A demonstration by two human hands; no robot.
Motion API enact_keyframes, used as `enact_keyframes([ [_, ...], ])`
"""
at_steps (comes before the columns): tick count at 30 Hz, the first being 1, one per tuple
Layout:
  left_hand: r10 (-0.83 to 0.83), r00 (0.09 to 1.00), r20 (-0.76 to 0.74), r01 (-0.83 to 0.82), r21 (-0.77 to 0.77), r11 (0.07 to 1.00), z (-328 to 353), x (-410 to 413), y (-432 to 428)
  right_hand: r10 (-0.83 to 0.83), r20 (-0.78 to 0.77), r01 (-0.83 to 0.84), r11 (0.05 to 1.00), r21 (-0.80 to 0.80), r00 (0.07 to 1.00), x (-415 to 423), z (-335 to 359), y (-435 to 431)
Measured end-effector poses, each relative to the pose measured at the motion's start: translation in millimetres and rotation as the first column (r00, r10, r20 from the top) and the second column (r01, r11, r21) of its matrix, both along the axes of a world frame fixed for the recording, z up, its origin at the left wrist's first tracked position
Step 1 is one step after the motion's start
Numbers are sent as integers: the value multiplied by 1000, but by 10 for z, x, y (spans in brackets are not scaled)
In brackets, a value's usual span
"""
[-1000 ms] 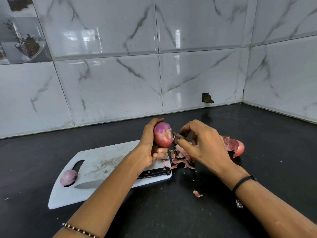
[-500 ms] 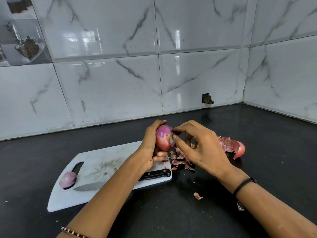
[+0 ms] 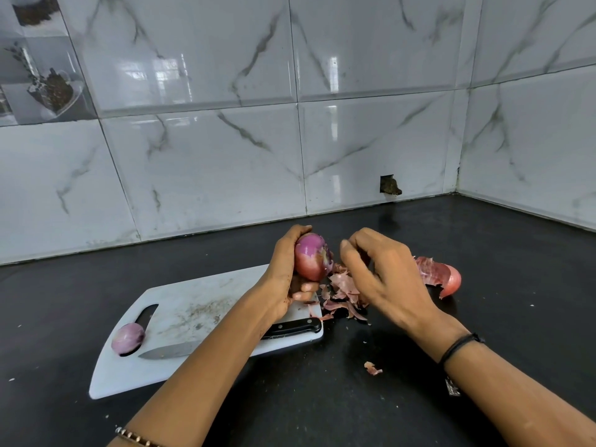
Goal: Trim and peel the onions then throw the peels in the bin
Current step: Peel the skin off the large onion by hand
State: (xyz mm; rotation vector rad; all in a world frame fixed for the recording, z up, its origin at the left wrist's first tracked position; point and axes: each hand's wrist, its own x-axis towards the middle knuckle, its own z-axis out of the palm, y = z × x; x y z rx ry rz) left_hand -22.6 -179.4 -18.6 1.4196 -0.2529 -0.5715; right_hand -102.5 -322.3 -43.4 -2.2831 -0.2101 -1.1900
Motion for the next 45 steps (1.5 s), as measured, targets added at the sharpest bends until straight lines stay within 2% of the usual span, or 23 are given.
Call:
enact_keyframes([
  [4, 13, 1000, -7, -13, -63, 998, 22, -25, -25, 39, 49, -39, 999, 10, 998, -24, 26, -8],
  [12, -53, 999, -5, 51, -171, 984, 67, -100, -8, 140, 0, -140, 990, -25, 990, -6, 6, 22],
  [17, 0, 1000, 12, 2, -175, 985, 89, -167, -53, 181, 21, -181, 983, -9, 983, -12, 10, 56],
  [25, -3, 999, 49, 10, -130, 992, 117, -239, -65, 234, 19, -234, 972, 12, 972, -25, 12, 72],
  [30, 9, 1000, 13, -7, -141, 990, 140, -236, -68, 284, 1, -284, 958, 29, 959, -17, -27, 80],
  [36, 36, 999, 9, -34, -168, 985, 157, -261, -70, 197, 38, -199, 979, 47, 980, -12, 4, 86],
  [45, 34, 999, -13, -36, -132, 991, 131, -256, -71, 249, 22, -249, 968, 30, 968, -29, 22, 82],
])
